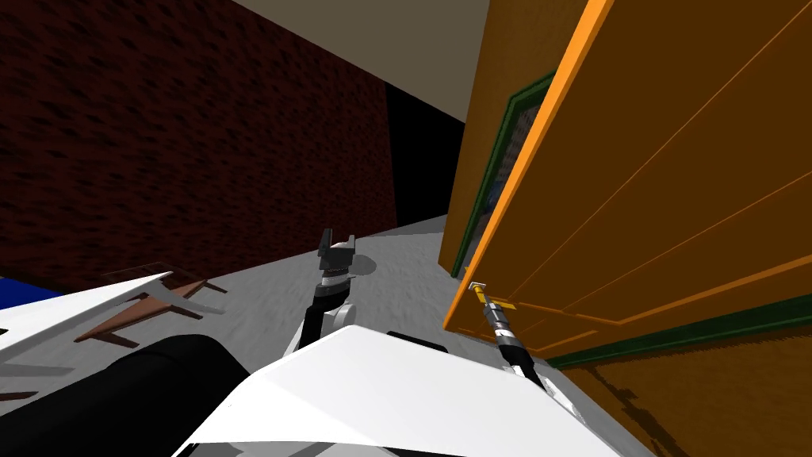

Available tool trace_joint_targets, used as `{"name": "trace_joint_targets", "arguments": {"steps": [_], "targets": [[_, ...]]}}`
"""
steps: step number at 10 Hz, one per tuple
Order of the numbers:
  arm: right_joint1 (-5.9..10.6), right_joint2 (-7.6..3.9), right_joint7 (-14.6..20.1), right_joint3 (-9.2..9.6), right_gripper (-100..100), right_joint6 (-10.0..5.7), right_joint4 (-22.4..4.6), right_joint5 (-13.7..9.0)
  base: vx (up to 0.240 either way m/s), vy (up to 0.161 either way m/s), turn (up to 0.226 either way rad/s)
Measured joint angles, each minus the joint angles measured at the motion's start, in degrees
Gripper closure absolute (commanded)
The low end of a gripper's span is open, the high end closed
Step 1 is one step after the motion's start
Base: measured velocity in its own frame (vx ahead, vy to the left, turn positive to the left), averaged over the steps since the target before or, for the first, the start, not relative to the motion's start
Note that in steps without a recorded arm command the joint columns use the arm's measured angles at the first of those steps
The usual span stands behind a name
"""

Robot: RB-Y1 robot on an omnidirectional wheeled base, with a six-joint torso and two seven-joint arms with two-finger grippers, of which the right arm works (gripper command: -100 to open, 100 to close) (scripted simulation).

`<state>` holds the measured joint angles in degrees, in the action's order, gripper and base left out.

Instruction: Pull the door open

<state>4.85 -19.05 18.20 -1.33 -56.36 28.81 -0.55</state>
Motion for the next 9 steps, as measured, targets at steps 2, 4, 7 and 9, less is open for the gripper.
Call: {"name": "trace_joint_targets", "arguments": {"steps": [2,4,7,9], "targets": [[2.72,0.98,-0.8,-0.25,100,0.10,-3.2,0.0,-0.139,-0.089,0.087],[2.90,1.59,-1.3,-0.21,100,0.66,-2.8,0.1,-0.009,-0.010,-0.010],[1.89,2.04,-1.6,-0.33,100,3.22,0.5,0.1,-0.072,-0.050,0.106],[1.44,1.44,-1.3,-0.71,100,3.41,1.5,-0.1,-0.193,-0.029,0.162]]}}
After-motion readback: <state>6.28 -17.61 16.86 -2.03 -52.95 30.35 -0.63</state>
